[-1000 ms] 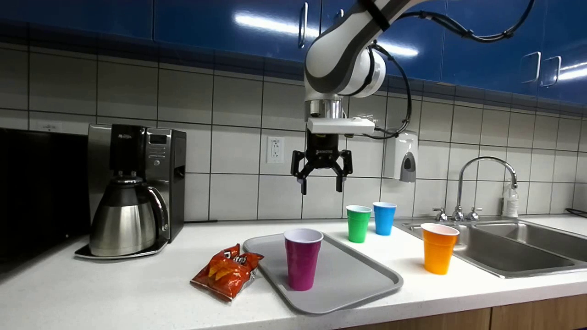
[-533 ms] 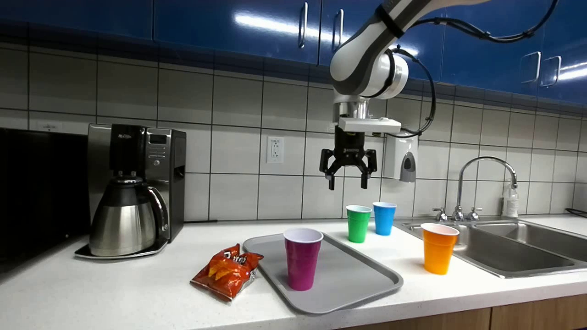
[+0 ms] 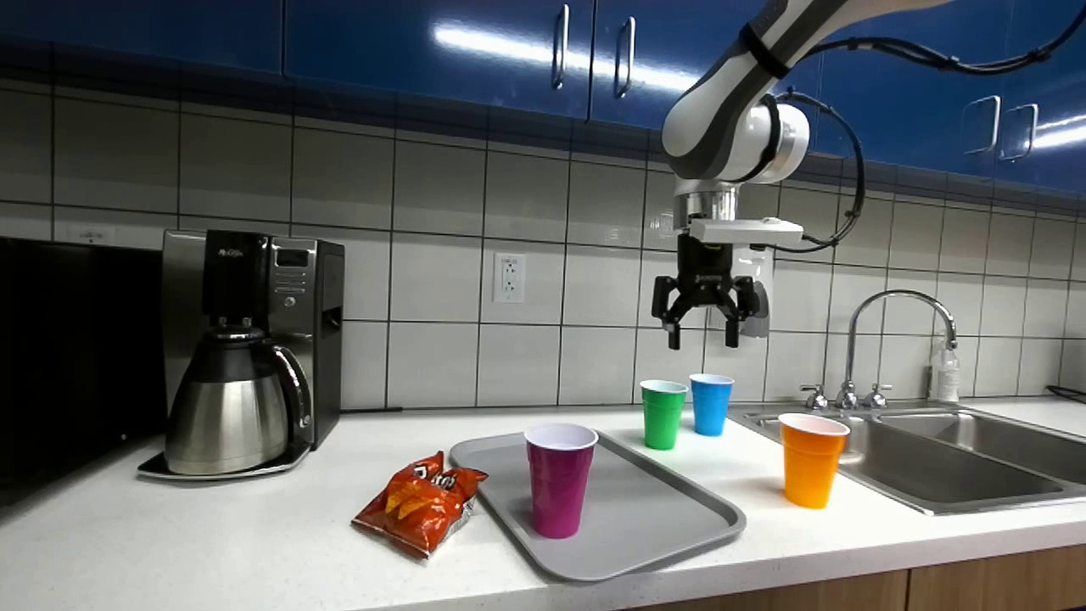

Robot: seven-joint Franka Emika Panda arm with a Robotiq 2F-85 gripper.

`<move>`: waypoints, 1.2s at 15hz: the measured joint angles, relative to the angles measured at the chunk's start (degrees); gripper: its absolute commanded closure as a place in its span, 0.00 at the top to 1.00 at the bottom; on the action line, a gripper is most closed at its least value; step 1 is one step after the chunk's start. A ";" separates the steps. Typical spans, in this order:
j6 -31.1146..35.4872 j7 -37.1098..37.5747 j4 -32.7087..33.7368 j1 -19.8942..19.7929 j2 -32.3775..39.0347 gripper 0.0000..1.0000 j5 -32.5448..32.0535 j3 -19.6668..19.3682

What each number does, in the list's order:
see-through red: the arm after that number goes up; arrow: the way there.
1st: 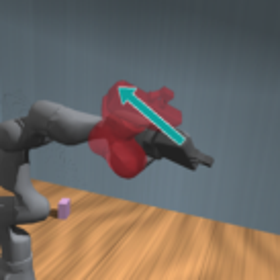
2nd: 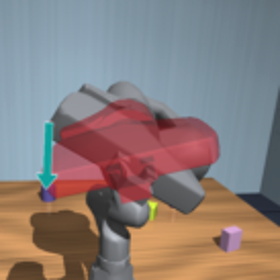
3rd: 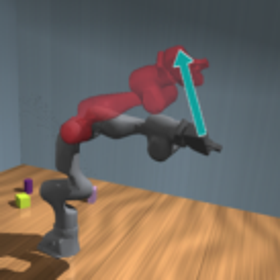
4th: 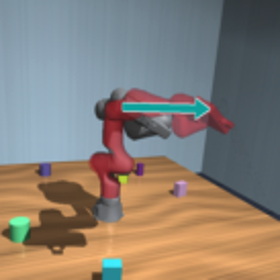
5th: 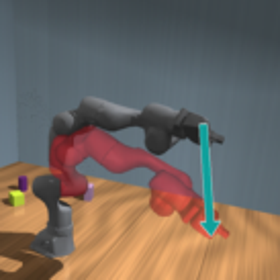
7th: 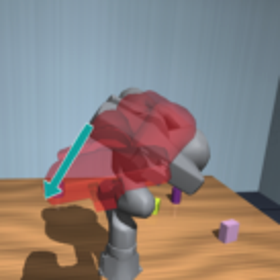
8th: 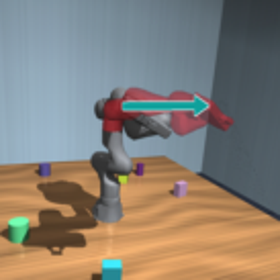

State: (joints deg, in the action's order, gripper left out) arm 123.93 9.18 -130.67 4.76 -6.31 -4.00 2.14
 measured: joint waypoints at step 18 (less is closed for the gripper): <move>-0.50 -5.71 -5.23 -6.24 -0.20 1.00 -0.97 -5.42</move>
State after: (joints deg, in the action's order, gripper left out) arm 123.43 3.47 -135.90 -1.49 -6.52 -4.97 -3.29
